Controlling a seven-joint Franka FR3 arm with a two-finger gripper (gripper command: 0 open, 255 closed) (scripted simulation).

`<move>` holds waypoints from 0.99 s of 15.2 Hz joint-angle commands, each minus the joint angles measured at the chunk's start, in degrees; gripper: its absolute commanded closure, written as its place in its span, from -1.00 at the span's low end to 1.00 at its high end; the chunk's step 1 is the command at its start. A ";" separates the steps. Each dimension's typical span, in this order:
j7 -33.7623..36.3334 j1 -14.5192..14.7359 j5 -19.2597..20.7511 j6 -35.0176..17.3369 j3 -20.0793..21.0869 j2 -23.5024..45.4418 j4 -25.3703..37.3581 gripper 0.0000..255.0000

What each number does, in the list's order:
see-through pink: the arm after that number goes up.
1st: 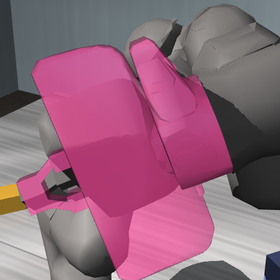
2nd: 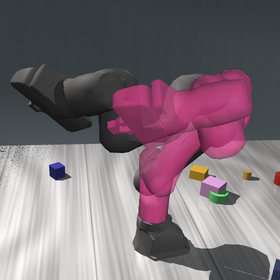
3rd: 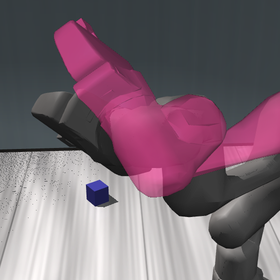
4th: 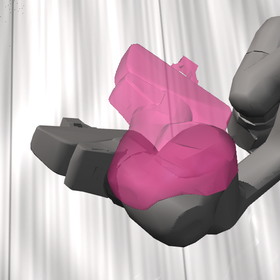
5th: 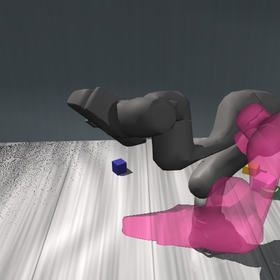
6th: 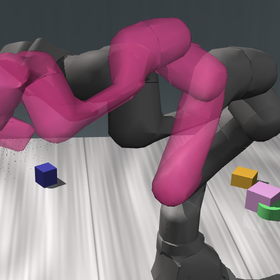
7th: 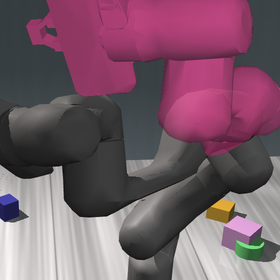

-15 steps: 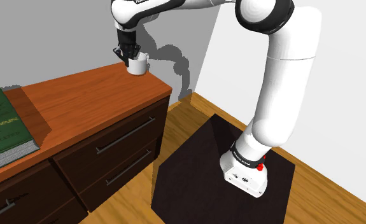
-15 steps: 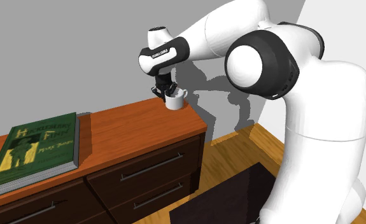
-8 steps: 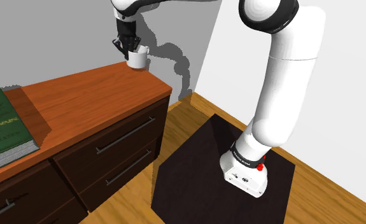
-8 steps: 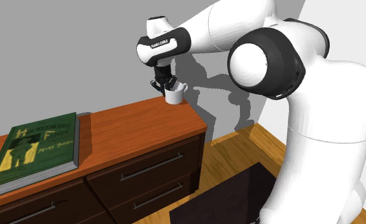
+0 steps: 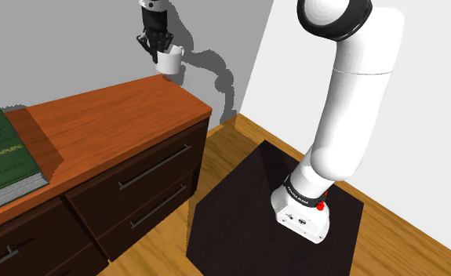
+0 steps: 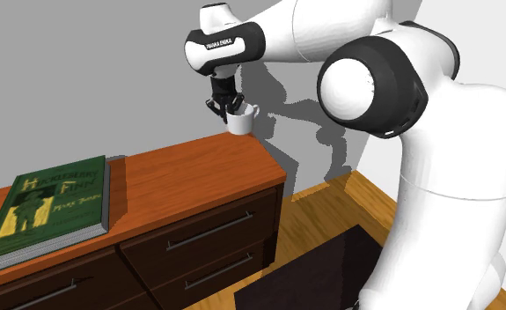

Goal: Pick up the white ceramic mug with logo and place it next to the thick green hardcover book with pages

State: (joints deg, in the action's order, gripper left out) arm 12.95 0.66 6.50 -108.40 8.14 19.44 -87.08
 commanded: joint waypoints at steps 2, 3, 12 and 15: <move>-0.25 0.00 -0.09 2.25 0.01 -0.15 2.09 1.00; -0.28 0.01 -0.11 2.68 0.02 -0.17 2.50 1.00; 10.62 7.95 1.82 5.14 3.18 2.96 7.16 1.00; 14.12 10.82 2.62 6.56 4.06 5.09 10.36 1.00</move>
State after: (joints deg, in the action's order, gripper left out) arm 25.92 10.66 8.95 -102.14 11.91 24.36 -77.09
